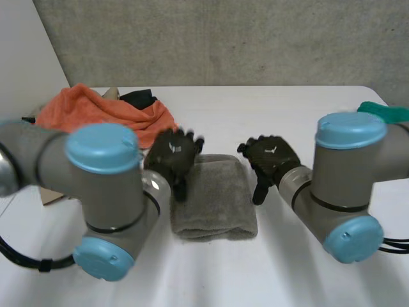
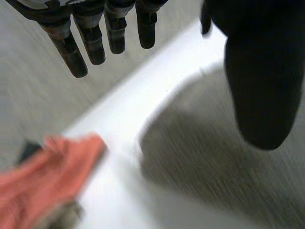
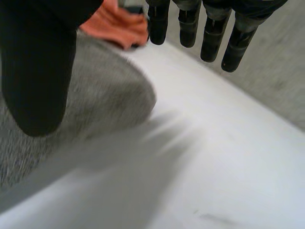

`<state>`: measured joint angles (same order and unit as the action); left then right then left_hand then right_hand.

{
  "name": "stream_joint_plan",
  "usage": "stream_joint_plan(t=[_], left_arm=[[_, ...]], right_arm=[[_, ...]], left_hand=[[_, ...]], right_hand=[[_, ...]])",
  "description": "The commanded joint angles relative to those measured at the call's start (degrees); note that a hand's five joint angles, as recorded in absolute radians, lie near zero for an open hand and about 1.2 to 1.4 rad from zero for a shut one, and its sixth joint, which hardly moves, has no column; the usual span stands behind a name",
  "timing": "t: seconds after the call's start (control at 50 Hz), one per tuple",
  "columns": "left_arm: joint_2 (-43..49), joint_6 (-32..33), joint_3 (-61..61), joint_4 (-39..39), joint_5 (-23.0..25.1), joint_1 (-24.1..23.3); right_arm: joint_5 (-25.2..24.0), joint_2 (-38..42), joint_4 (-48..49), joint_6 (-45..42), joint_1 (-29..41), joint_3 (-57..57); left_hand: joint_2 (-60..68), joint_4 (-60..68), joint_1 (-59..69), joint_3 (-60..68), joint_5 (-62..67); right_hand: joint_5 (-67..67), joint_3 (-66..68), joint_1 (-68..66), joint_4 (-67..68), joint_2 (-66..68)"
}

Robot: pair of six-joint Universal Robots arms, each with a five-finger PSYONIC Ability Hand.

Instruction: Fold the laundry.

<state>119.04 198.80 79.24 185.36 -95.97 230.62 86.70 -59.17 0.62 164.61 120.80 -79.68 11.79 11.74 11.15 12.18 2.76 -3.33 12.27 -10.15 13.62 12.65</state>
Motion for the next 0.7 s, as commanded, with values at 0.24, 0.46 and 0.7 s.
stream_joint_plan(t=[0.24, 0.46, 0.7], left_arm=[[-16.7, -11.1, 3.6, -2.5, 36.1, 7.8], [-17.0, -11.0, 3.8, -2.5, 35.8, 7.8], [-17.0, -11.2, 4.0, -2.5, 35.8, 7.7]], right_arm=[[-3.8, -7.4, 21.8, -2.1, 7.3, -24.6], [-2.4, 1.6, 27.8, -9.0, 8.2, -20.7], [-2.7, 4.6, 30.3, -9.1, 8.1, -16.2]], left_hand=[[0.9, 1.0, 1.6, 0.6, 0.0], [0.9, 1.0, 1.6, 0.6, 0.0], [0.9, 1.0, 1.6, 0.6, 0.0]], right_hand=[[3.3, -2.3, 0.2, -3.6, -2.7], [3.3, -2.3, 0.2, -3.6, -2.7], [-39.6, 40.7, -42.8, 39.4, 40.3]])
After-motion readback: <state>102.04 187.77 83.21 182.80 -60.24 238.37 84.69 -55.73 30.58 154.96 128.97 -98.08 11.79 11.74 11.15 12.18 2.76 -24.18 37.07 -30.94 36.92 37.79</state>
